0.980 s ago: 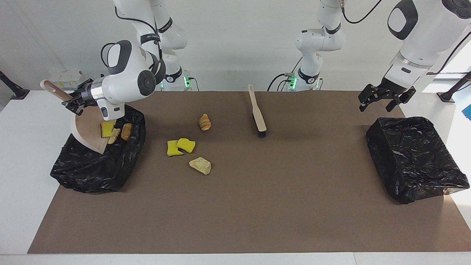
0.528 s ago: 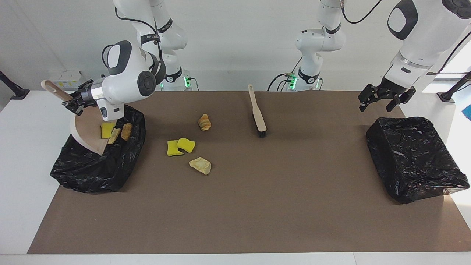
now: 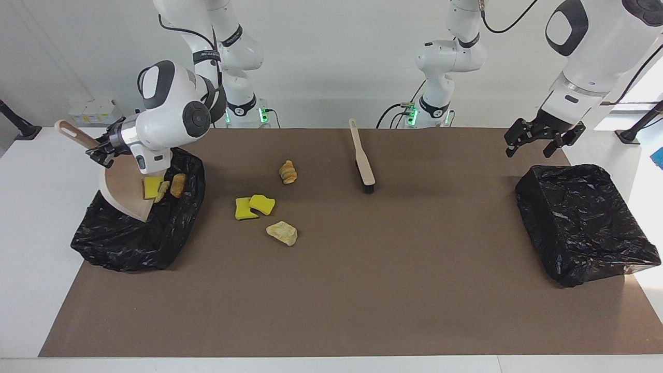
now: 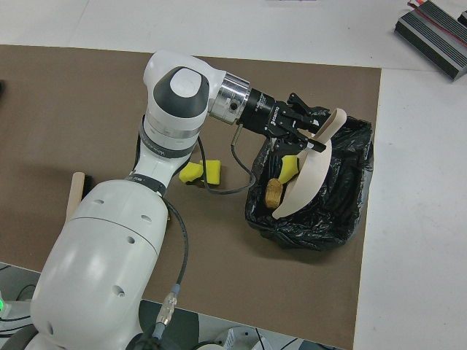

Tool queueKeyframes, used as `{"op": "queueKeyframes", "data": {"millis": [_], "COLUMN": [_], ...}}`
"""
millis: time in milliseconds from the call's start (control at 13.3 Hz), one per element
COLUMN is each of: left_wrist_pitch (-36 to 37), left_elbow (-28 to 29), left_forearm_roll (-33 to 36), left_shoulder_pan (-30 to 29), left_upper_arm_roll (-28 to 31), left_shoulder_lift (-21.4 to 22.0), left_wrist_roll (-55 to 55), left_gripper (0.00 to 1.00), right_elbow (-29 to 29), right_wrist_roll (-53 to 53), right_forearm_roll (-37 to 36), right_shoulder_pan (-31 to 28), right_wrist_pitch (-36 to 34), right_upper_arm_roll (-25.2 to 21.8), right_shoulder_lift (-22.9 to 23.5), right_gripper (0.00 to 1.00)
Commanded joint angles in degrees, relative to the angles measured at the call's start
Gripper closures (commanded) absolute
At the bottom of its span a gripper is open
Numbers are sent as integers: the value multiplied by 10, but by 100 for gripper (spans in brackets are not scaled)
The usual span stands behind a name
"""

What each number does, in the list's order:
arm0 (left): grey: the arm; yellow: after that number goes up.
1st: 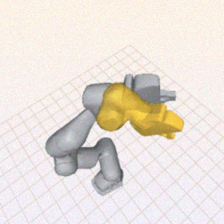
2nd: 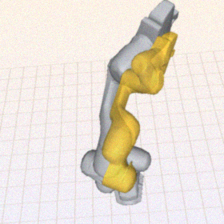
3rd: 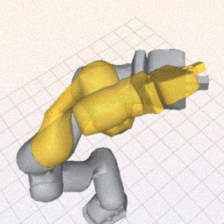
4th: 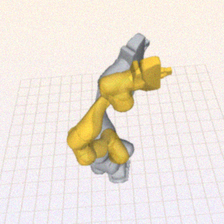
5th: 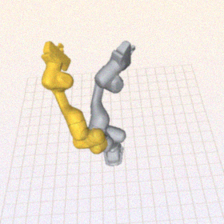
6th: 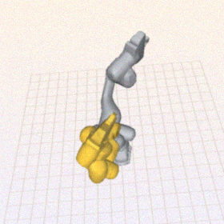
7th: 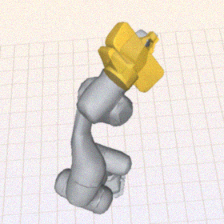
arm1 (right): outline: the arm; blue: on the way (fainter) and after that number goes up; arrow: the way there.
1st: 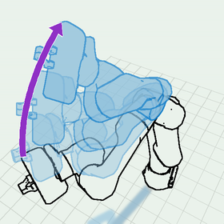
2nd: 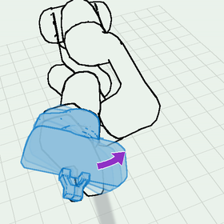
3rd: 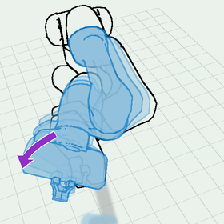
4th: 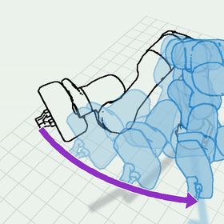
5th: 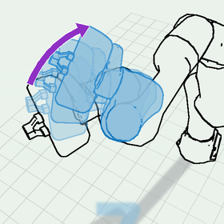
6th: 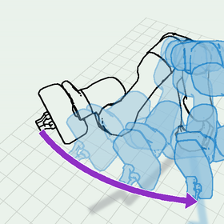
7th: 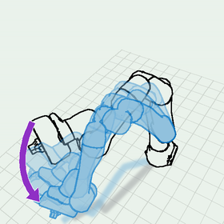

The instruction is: Sweep and dump trash in bin

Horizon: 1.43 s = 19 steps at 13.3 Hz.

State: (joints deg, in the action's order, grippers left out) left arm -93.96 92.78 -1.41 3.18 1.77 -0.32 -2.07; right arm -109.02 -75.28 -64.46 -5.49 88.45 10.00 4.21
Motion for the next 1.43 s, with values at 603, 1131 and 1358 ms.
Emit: {"op": "queueKeyframes", "data": {"millis": [603, 1131, 1358], "left_wrist_pitch": [-7, -7, -7], "left_elbow": [6, 6, 6], "left_forearm_roll": [8, 7, 7], "left_shoulder_pan": [-5, -5, -5], "left_upper_arm_roll": [-4, -4, -4], "left_shoulder_lift": [8, 8, 8], "left_wrist_roll": [0, 0, 0], "left_gripper": [0, 0, 0], "right_elbow": [5, 24, 59], "right_wrist_roll": [87, -61, -70], "right_forearm_roll": [36, 30, 25], "right_shoulder_pan": [-25, -24, -30], "right_wrist_pitch": [-20, 1, 2], "right_upper_arm_roll": [1, 1, 0], "right_shoulder_lift": [-1, 6, 4], "right_gripper": [100, 100, 100]}}
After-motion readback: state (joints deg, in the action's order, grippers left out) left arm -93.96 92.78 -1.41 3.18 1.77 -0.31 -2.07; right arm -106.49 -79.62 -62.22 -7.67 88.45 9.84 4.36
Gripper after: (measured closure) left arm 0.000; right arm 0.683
